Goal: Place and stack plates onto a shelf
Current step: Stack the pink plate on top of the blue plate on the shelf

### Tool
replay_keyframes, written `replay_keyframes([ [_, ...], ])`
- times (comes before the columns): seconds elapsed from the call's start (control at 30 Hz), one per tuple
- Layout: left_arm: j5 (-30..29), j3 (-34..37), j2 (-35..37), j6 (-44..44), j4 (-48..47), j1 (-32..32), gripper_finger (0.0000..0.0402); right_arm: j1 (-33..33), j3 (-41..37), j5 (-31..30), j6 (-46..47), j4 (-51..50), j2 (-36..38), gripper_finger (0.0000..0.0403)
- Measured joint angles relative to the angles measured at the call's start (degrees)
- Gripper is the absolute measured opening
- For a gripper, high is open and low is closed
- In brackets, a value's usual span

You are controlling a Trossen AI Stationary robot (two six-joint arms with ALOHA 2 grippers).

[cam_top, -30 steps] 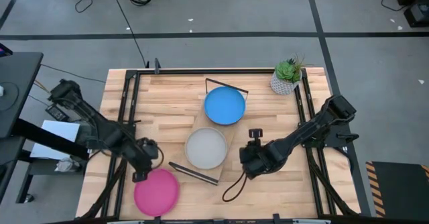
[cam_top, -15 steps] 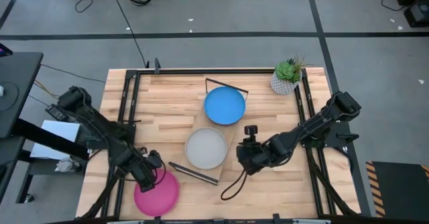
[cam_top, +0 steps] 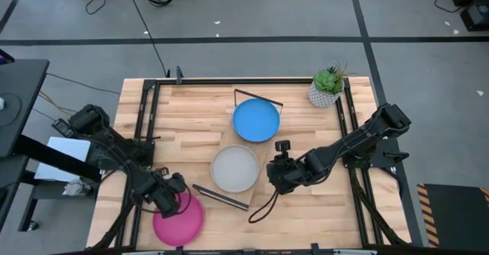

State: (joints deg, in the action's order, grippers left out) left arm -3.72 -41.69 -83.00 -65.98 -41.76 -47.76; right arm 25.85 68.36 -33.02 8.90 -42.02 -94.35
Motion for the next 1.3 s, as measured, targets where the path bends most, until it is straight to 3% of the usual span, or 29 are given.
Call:
replay_keyframes([
  [0.1,-0.1,0.0,0.0,1.0,0.6,-1.3,0.0121,0.0,0.0,0.0,0.2,0.0,0.0,0.0068],
  [0.37,0.2,-0.1,0.1,0.6,1.2,-3.7,0.0014,0.0,0.0,0.1,0.5,0.0,0.0,0.0068],
  [0.63,1.2,-0.1,2.5,2.1,1.7,-5.2,0.0015,0.0,0.0,0.1,1.4,0.0,0.0,0.0068],
  [0.97,3.2,-1.6,15.7,2.4,4.3,-5.9,0.0015,0.0,0.0,0.2,2.0,-0.6,0.0,0.0068],
  [1.1,-2.3,-1.6,22.1,7.3,9.9,-6.2,0.0014,0.0,0.0,0.2,2.0,-0.8,0.0,0.0068],
  [1.3,-18.1,-1.6,30.8,14.4,21.5,-2.2,0.0014,0.0,0.0,0.3,2.0,-2.9,0.0,0.0068],
])
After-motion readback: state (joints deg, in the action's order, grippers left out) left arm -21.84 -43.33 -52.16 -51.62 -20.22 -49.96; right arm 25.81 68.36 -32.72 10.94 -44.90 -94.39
